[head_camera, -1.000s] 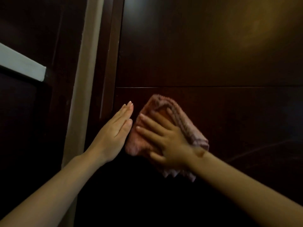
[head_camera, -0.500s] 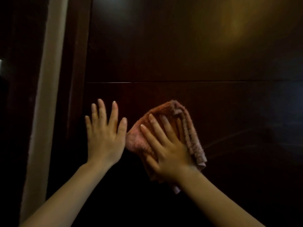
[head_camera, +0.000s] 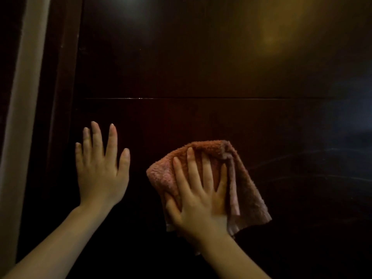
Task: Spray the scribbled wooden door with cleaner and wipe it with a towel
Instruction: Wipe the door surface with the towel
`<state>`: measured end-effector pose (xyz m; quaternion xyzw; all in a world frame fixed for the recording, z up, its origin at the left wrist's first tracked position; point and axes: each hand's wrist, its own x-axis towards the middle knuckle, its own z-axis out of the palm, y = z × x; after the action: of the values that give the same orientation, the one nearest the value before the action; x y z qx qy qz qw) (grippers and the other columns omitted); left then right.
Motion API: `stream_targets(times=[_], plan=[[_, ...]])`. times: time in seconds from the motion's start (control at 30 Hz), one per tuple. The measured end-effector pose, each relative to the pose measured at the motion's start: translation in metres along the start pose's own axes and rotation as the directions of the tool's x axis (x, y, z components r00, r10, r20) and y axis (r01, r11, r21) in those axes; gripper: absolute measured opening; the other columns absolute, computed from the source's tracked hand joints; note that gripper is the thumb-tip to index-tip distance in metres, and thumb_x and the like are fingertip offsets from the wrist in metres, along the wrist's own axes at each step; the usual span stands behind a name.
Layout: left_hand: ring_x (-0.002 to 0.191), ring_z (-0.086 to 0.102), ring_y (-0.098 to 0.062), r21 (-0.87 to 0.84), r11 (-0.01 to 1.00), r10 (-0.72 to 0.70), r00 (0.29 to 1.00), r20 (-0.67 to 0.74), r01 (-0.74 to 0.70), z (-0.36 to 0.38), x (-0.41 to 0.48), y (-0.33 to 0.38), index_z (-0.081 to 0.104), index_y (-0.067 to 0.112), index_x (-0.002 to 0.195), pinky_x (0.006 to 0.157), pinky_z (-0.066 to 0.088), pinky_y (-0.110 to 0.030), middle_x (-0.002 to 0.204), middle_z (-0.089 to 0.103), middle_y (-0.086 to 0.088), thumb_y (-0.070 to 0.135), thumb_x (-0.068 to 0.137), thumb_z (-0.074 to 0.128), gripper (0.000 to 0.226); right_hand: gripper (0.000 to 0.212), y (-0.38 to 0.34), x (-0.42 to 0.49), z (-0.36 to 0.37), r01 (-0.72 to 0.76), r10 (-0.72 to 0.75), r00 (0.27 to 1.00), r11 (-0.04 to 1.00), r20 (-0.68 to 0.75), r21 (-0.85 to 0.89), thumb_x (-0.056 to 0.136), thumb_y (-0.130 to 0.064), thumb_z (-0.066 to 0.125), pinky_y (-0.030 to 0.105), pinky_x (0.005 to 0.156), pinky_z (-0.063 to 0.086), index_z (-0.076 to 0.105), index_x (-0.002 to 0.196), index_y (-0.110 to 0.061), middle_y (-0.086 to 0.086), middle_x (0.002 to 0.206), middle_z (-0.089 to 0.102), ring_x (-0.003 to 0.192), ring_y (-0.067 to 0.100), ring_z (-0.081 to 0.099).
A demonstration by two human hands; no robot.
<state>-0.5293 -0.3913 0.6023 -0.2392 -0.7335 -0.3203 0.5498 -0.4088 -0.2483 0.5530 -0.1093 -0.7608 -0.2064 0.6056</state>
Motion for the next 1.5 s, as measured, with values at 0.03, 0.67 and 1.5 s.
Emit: stream_targets(times=[0.03,0.67,1.5], plan=[[0.142,-0.009,-0.021,-0.001,1.0,-0.004,1.0,0.009,0.004,-0.002,-0.001,0.0,-0.004,0.021,0.143,0.114,-0.006,-0.04,0.156,-0.005,-0.011,0.053,0.087,0.007,0.066,0.07,0.005,-0.001,-0.001,0.052,-0.052,0.999,0.999,0.002,0.005,0.081,-0.055,0.036,0.054,0.108,-0.003,0.031,0.143,-0.024,0.005,0.152,0.021,0.14,0.029,0.015],[0.14,0.012,-0.022,0.001,0.938,0.347,0.938,-0.019,-0.347,0.02,-0.022,0.12,0.019,0.014,0.143,0.113,-0.002,-0.037,0.151,0.016,-0.008,0.04,0.092,0.025,0.057,0.075,0.158,-0.031,-0.03,0.106,-0.107,0.994,0.994,-0.021,-0.035,0.079,-0.053,0.04,0.048,0.113,-0.001,0.016,0.147,-0.031,-0.007,0.157,-0.002,0.144,0.021,0.001],[0.141,0.012,-0.024,0.067,0.945,0.322,0.946,-0.024,-0.32,0.024,-0.025,0.124,0.012,0.015,0.143,0.114,-0.001,-0.038,0.152,0.011,-0.009,0.044,0.092,0.024,0.06,0.069,0.172,-0.008,-0.039,-0.097,0.094,0.995,0.989,-0.037,-0.109,0.083,-0.054,0.035,0.049,0.11,-0.003,0.022,0.145,-0.029,0.001,0.153,0.016,0.14,0.025,0.012]])
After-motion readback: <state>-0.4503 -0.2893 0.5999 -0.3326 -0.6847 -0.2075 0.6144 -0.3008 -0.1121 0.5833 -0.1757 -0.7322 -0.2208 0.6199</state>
